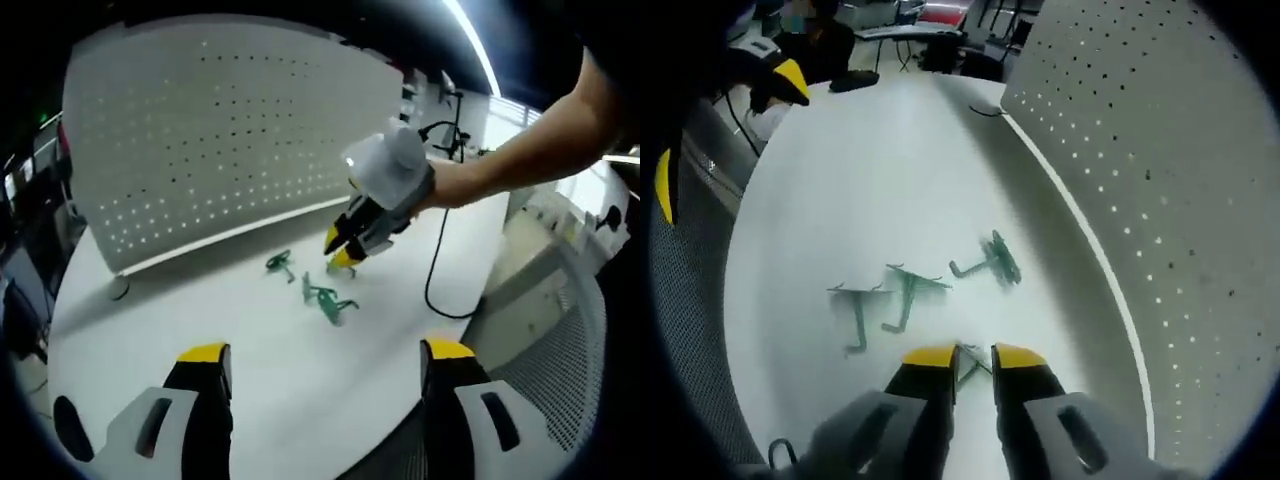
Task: Insert the hook assembly into the mounting plate slot until the hook locks in place.
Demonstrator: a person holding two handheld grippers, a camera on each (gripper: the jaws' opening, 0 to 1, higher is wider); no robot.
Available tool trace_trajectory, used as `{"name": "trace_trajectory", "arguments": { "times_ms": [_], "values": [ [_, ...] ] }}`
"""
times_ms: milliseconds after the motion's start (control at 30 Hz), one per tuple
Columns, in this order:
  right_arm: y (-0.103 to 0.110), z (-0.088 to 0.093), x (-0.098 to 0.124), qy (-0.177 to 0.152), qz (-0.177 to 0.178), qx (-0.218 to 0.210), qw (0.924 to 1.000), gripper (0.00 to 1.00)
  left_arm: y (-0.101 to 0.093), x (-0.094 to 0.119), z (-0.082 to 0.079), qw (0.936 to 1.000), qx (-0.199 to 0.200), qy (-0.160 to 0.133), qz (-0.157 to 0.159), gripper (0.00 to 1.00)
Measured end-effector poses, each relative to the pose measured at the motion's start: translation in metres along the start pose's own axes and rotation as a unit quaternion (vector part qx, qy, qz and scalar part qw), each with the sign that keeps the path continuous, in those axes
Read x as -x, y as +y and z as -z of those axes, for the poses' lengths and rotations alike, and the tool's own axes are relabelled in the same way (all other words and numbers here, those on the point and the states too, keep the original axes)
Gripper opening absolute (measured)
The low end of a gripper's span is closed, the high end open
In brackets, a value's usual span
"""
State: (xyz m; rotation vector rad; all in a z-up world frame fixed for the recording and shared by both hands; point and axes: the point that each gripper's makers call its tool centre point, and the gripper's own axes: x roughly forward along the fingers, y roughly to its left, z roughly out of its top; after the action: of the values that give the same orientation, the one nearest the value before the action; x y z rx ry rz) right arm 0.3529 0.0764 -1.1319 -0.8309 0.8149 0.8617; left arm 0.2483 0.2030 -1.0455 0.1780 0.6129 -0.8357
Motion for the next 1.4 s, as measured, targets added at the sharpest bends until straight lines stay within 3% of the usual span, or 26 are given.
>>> {"name": "trace_trajectory", "arguments": {
  "times_ms": [100, 167, 233, 467, 700, 867, 967, 1100, 1300, 1400],
  "values": [
    [0.004, 0.001, -0.003, 0.015, -0.02, 0.026, 0.9993, 0.04, 0.0, -0.001, 0.001, 1.0, 0.001, 0.001, 0.001, 0.78],
    [0.003, -0.007, -0.005, 0.001, -0.02, 0.052, 0.9984, 0.02, 0.0, 0.0, 0.0, 1.0, 0.0, 0.001, 0.0, 0.78],
    [0.003, -0.004, -0.003, 0.01, -0.02, 0.042, 0.9989, 0.02, 0.0, -0.001, 0.0, 1.0, 0.001, 0.0, 0.0, 0.78],
    [0.0, -0.006, 0.0, -0.006, -0.015, -0.035, 0.9992, 0.0, 0.001, 0.0, 0.0, 1.0, 0.0, 0.0, -0.002, 0.77],
    [-0.006, -0.006, 0.006, -0.037, -0.004, -0.141, 0.9894, 0.0, 0.0, -0.001, 0.001, 1.0, -0.002, 0.003, -0.001, 0.77],
    [-0.01, -0.013, 0.015, -0.057, 0.001, -0.168, 0.9841, 0.0, 0.0, -0.001, 0.004, 1.0, -0.001, 0.009, 0.001, 0.77],
    [-0.016, -0.025, 0.026, -0.089, 0.01, -0.212, 0.9731, 0.0, 0.002, -0.001, 0.005, 0.9999, -0.001, 0.012, -0.004, 0.8],
    [-0.023, -0.038, 0.044, -0.126, 0.03, -0.237, 0.9629, 0.0, 0.004, -0.002, 0.008, 0.9998, -0.001, 0.017, -0.006, 0.79],
    [-0.017, -0.05, 0.065, -0.164, 0.03, -0.275, 0.9468, 0.0, 0.004, 0.0, 0.003, 0.9999, 0.008, 0.006, -0.003, 0.79],
    [-0.015, -0.057, 0.078, -0.191, 0.031, -0.314, 0.9296, 0.0, 0.013, 0.002, 0.007, 0.9996, -0.007, 0.015, -0.024, 0.8]
  ]
}}
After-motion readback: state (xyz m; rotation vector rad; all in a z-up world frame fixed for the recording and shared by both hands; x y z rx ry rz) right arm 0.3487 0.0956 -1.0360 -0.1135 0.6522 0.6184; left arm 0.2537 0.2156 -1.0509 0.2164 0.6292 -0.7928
